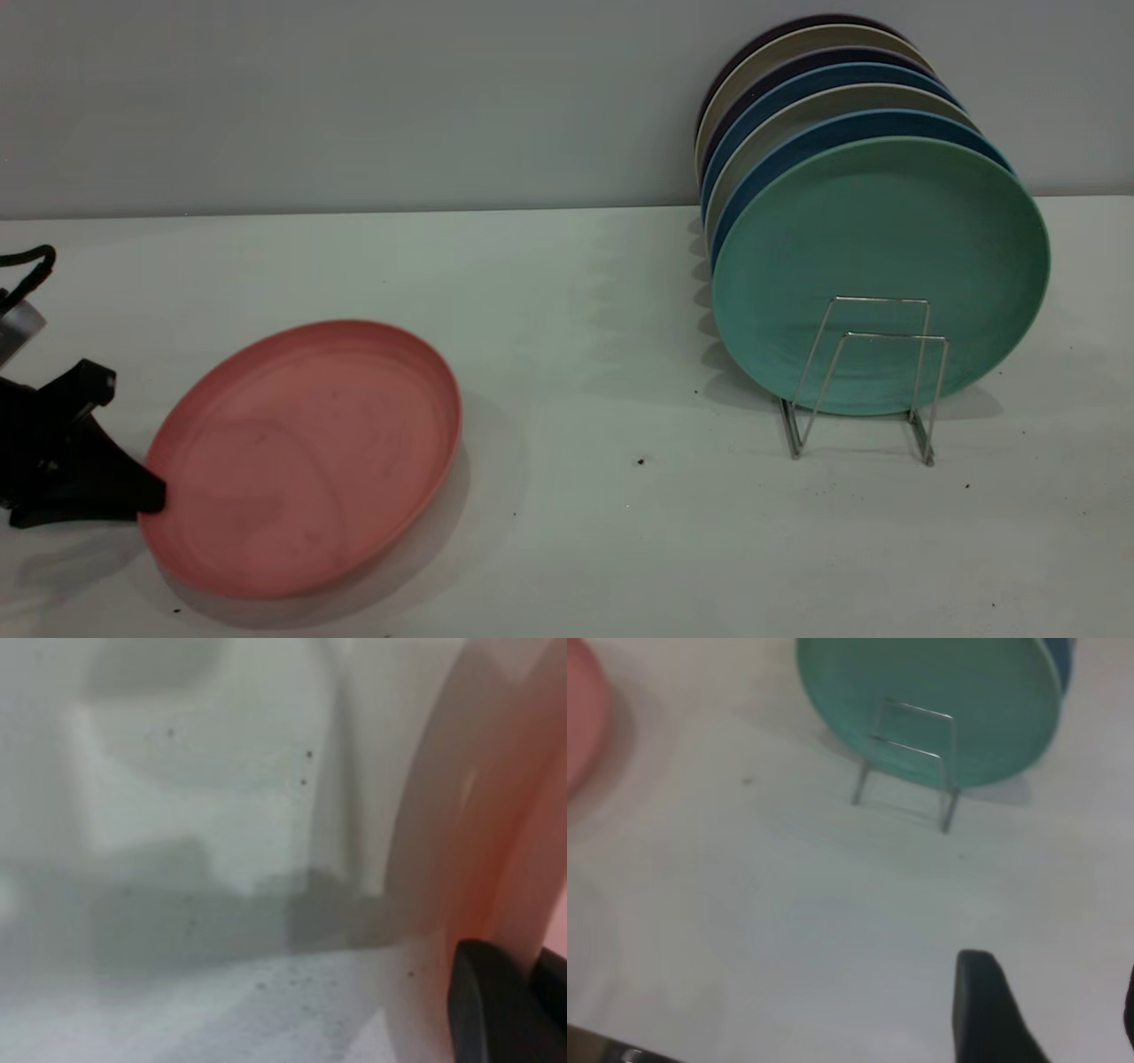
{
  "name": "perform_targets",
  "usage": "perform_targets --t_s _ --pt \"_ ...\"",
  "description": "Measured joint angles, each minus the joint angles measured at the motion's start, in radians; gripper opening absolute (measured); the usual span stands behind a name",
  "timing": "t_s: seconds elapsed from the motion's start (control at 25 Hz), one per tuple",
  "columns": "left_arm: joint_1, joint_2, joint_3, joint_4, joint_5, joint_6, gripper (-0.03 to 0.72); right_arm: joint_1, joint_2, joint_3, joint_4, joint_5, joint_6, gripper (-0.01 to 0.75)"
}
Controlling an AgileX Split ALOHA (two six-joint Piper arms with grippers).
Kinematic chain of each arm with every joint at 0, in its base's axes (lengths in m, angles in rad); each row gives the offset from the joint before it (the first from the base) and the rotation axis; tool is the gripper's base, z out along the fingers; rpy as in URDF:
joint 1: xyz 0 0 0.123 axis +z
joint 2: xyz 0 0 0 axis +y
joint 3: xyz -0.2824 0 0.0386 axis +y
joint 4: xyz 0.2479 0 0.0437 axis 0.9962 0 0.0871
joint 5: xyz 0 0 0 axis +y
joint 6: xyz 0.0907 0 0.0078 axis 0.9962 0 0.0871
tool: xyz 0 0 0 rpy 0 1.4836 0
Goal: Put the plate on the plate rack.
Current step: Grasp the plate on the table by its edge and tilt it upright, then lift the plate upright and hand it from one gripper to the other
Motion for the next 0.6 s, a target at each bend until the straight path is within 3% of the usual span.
perform_targets --t_s 0.36,0.6 --pt "-0.002 -0.069 -0.036 -0.007 0.087 0.047 0.02 0.0 0.082 0.0 0.21 0.033 -0.116 0.39" --pt "-0.057 -0.096 -0.038 -0.043 0.083 0.142 0.019 0.0 0.259 0.0 0.437 0.025 -0.31 0.39"
